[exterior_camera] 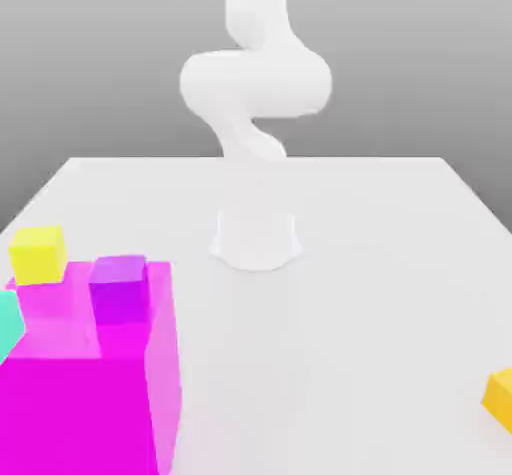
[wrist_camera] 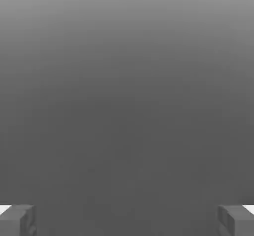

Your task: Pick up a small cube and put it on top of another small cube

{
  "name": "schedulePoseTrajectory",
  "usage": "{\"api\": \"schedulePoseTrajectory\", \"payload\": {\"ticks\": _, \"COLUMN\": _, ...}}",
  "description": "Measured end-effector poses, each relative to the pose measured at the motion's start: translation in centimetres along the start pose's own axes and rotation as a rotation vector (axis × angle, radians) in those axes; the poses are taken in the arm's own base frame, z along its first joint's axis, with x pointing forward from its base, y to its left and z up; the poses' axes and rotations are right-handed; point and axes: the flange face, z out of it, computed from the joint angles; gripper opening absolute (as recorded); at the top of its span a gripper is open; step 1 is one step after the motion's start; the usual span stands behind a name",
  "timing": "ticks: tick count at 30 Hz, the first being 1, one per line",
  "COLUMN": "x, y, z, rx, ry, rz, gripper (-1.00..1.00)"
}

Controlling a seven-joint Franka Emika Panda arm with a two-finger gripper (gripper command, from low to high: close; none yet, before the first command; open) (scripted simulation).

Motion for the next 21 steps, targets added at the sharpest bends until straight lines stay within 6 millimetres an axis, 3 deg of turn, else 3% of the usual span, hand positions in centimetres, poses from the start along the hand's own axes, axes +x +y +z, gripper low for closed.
{"api": "schedulePoseTrajectory", "payload": {"ticks": 5, "x": -4.1, "y": -3.2, "z": 9.0, "rx": -0.06, "ry": -0.13, "rz": -0.046, "gripper": 0.0}}
{"api": "schedulePoseTrajectory", "payload": {"ticks": 10, "x": -10.1, "y": -5.3, "z": 17.2, "rx": -0.125, "ry": -0.248, "rz": -0.099, "gripper": 0.0}}
{"api": "schedulePoseTrajectory", "payload": {"ticks": 16, "x": -19.4, "y": -6.1, "z": 25.8, "rx": -0.214, "ry": -0.377, "rz": -0.173, "gripper": 0.0}}
{"api": "schedulePoseTrajectory", "payload": {"ticks": 21, "x": -29.2, "y": -5.4, "z": 31.4, "rx": -0.289, "ry": -0.479, "rz": -0.258, "gripper": 0.0}}
